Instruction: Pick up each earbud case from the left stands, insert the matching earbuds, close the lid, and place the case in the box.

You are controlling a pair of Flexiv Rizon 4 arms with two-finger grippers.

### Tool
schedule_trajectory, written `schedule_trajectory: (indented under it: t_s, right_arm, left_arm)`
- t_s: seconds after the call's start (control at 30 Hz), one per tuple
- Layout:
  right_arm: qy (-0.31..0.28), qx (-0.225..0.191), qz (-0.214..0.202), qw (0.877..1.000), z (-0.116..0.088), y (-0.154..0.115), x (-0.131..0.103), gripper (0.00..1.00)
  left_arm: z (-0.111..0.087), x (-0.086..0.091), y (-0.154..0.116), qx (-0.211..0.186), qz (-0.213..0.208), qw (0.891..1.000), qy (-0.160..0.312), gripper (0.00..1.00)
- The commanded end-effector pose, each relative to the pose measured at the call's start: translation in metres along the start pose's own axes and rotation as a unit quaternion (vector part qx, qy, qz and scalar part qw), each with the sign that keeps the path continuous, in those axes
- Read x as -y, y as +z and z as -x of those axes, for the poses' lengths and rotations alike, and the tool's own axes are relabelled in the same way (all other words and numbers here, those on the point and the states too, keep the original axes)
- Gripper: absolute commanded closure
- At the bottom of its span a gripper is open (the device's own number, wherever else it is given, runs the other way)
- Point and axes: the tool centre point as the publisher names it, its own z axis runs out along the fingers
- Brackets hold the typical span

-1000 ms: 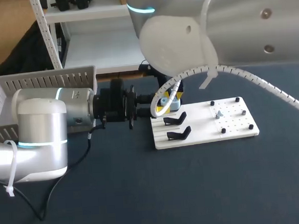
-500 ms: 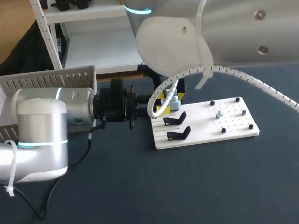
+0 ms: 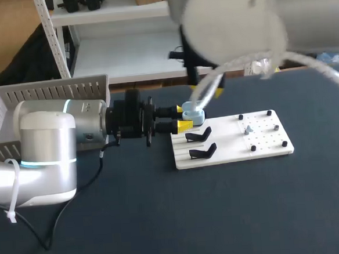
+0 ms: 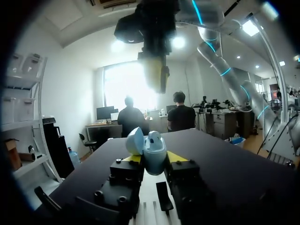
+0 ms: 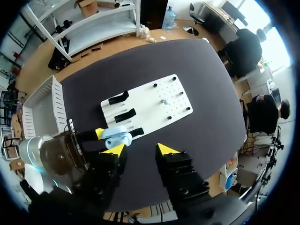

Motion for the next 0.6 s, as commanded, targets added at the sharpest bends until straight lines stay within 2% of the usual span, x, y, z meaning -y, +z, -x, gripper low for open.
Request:
schedule_trajectory:
  t_s: [0.03,0.17,0.33,0.5,0.6]
  right_arm:
    - [-0.016,0.000,0.087,0.996,0.002,0.003,0.049,0.53]
    - [-0.033,0.014,0.111,0.993,0.011,0.008,0.068,0.38]
    - [-0.063,0.030,0.126,0.990,0.018,0.021,0.083,0.34]
    - [-0.095,0.043,0.126,0.987,0.022,0.046,0.091,0.21]
    - [-0.103,0.046,0.133,0.985,0.026,0.058,0.094,0.23]
  left_arm:
    - [-0.001,0.000,0.001,0.001,0.001,1.000,0.001,1.00]
    - [-0.001,0.000,0.001,0.001,0.001,1.000,0.001,1.00]
    - [-0.001,0.000,0.001,0.001,0.001,1.000,0.001,1.00]
    - [-0.001,0.000,0.001,0.001,0.001,1.000,0.001,1.00]
    - [-0.001,0.000,0.001,0.001,0.001,1.000,0.001,1.00]
